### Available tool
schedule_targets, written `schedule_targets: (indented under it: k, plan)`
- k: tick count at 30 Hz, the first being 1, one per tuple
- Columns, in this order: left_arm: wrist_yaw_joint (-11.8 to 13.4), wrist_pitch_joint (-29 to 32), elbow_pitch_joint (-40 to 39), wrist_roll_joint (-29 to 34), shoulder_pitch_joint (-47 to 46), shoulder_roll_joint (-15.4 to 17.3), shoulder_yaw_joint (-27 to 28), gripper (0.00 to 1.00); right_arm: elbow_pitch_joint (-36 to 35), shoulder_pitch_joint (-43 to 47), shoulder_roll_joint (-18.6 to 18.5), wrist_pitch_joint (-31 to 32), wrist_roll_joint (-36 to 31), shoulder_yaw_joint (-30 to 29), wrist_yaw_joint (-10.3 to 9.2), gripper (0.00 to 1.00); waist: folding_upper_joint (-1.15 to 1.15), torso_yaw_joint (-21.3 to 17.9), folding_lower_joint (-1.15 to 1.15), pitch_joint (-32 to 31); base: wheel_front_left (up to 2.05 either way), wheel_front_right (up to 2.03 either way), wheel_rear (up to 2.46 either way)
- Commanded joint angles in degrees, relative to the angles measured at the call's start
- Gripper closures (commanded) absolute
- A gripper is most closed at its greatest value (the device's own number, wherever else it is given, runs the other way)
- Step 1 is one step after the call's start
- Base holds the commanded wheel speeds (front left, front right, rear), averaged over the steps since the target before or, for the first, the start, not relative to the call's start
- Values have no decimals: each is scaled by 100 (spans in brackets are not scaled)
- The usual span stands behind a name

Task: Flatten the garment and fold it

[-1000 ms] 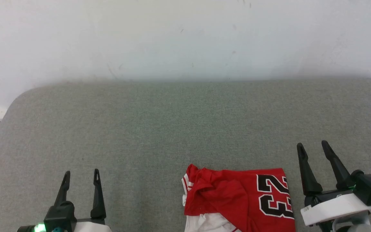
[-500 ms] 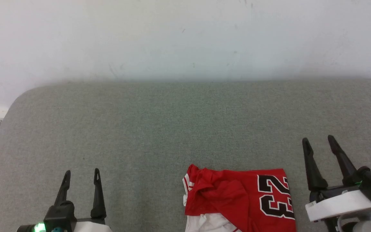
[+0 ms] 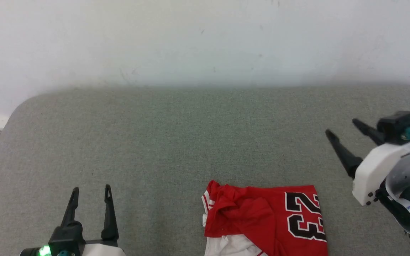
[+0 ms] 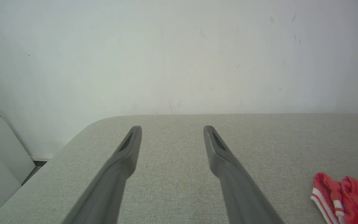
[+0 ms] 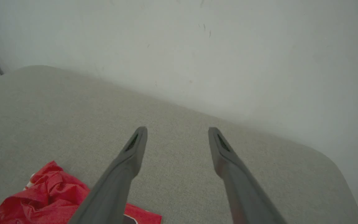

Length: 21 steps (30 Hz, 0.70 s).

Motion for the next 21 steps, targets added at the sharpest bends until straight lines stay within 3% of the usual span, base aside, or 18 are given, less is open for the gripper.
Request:
schedule_targets:
  k: [1, 9, 12, 16, 21]
  plan:
    - [-27, -27, -6, -18, -48, -10, 12, 0, 25, -142, -120, 303, 160, 125, -4, 0, 0, 13, 0, 9, 0, 0, 0]
    - [-40, -27, 30, -62, -74, -42, 58, 0, 330, -501, -1011, 3265, 1902, 1161, -4, 0, 0, 45, 0, 82, 0, 0, 0]
    - [-57, -27, 25, -70, -151, -57, 30, 0, 537, -558, -1223, 3977, 2262, 1332, -4, 0, 0, 96, 0, 193, 0, 0, 0]
    - [-90, -27, 14, -91, -299, -76, -19, 0, 976, -564, -1124, 4562, 2574, 1258, -4, 0, 0, 196, 0, 409, 0, 0, 0]
    - [-130, -27, 18, -118, -474, -94, -51, 0, 1400, -583, -709, 4614, 2598, 1179, -4, 0, 0, 308, 0, 692, 0, 0, 0]
